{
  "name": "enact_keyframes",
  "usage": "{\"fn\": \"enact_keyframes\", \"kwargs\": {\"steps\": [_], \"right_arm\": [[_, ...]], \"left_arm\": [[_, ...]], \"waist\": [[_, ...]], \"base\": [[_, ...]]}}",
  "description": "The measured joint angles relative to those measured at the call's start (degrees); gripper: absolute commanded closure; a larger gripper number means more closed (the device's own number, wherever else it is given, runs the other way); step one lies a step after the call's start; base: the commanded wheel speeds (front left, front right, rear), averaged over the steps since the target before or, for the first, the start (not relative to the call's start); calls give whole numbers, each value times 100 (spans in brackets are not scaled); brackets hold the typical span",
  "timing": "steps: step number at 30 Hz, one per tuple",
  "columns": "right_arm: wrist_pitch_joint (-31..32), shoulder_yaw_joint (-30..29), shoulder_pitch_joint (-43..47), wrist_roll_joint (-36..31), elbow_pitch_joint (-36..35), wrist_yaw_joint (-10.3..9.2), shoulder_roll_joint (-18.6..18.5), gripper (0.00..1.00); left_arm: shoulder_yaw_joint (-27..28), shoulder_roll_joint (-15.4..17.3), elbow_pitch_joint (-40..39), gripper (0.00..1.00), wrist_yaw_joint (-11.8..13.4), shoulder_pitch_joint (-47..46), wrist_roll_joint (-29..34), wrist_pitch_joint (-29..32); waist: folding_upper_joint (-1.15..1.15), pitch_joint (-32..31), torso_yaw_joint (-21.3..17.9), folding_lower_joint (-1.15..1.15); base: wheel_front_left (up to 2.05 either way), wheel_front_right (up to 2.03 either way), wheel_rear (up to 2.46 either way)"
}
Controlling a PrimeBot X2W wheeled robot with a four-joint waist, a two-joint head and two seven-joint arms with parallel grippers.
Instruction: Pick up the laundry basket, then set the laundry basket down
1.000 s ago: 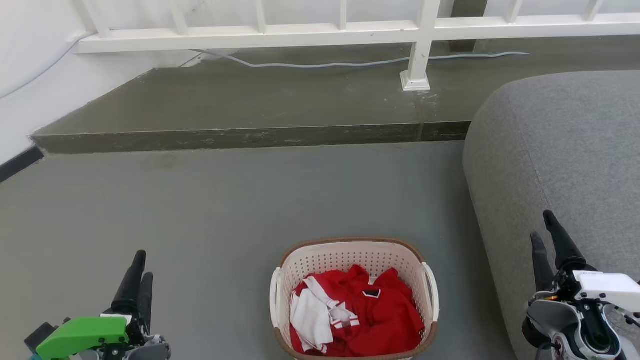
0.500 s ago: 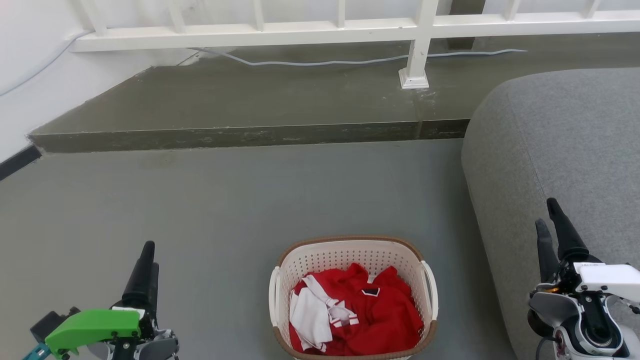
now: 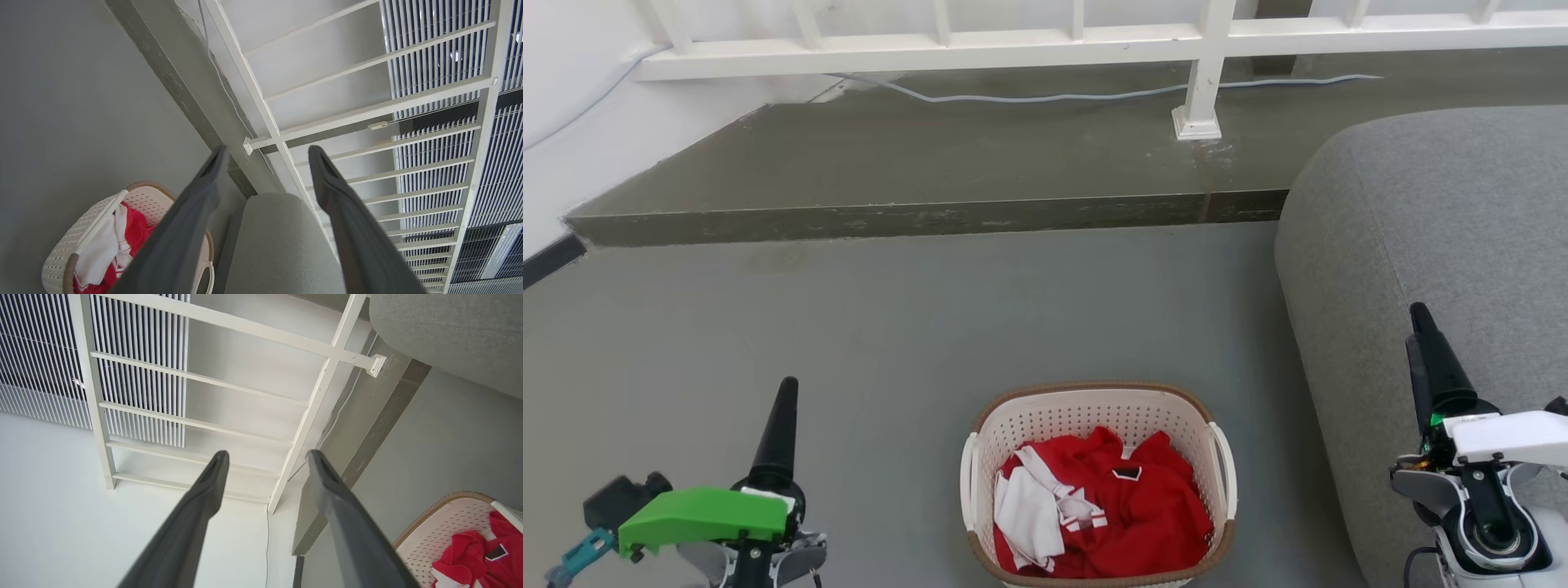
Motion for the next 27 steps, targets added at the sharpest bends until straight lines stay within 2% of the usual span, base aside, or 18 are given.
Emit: {"fn": "enact_keyframes", "kwargs": {"steps": [3,12,19,27], "right_arm": [[-37,99,0,-125,-20,0,-54,0],[-259,417,-2,-892,-26,2,-312,0],[-414,595,-23,-1644,60,3,-504,0],[-542,713,-93,-2356,112,3,-545,0]], "left_arm": [[-34,4,-12,0,0,-13,187,-49],[-234,88,-13,0,4,-71,1261,-210],[-348,85,-82,0,152,-122,2052,-342],[-500,83,-202,0,254,-168,2827,-471]], "waist": [[0,7,-2,0],[0,32,-17,0],[0,48,-31,0],[0,53,-40,0]], "base": [[0,0,0],[0,0,0],[0,0,0],[0,0,0]]}}
